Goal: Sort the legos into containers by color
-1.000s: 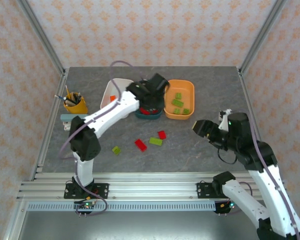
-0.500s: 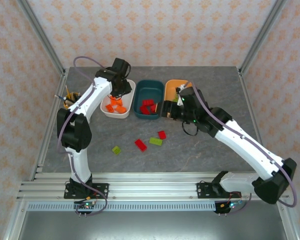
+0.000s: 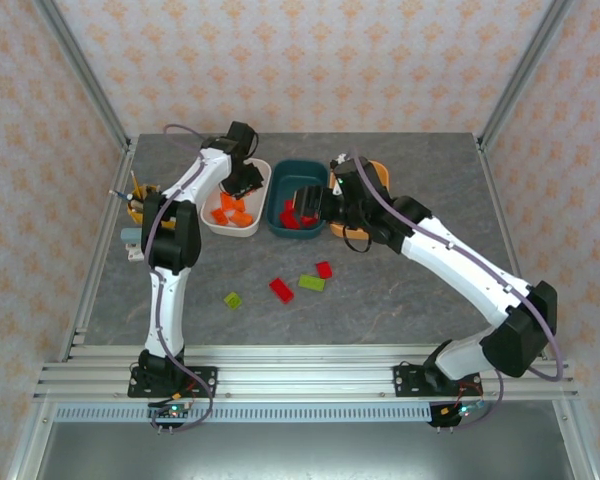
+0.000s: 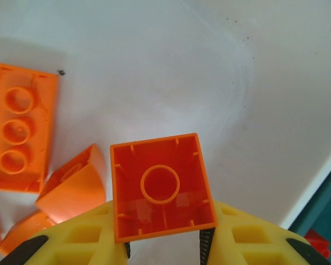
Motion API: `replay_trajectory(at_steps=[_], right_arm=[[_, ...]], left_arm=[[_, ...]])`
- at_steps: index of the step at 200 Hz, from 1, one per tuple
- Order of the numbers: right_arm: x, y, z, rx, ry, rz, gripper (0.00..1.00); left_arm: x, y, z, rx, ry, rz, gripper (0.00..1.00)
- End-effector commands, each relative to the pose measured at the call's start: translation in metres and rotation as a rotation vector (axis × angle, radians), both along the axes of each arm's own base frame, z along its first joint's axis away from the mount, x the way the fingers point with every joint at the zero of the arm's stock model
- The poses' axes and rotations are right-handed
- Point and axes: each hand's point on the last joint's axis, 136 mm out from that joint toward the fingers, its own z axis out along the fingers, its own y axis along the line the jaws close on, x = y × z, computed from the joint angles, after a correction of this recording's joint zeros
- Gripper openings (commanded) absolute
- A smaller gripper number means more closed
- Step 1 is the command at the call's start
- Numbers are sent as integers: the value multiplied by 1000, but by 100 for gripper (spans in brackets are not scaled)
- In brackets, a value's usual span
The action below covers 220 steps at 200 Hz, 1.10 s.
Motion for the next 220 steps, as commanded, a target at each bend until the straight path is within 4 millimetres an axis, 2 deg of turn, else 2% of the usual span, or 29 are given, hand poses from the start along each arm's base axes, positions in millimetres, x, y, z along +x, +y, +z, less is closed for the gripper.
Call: replay_trajectory(at_steps=[1,27,53,95,120,139,159,186,220], right_arm=[[4,6,12,18,-30,4,80],[4,7,4,3,-13,10,80],[2,2,-4,-43,1,9,80],[-5,-8,-14,-119,16,30,80],[-15,-7,-23,-204,3,77,79],[-30,9,-33,-255,-18,160,78],[-52,37,-54,-311,-26,278,78],[-82,79,-84,-338,10,432,80],[-115,129,-123,-387,62,600,80]], left_arm=[[1,0,6,-10,11,19,36],[-4,-1,5,-20,25,25,40],[-5,-1,22,-27,0,26,52],[-12,3,80,-25,-98,30,60],[-35,7,127,-10,-180,45,63],[-73,19,156,35,-217,72,65],[-127,32,164,76,-225,110,67],[-212,54,150,144,-195,169,69],[-313,91,115,174,-140,257,69]])
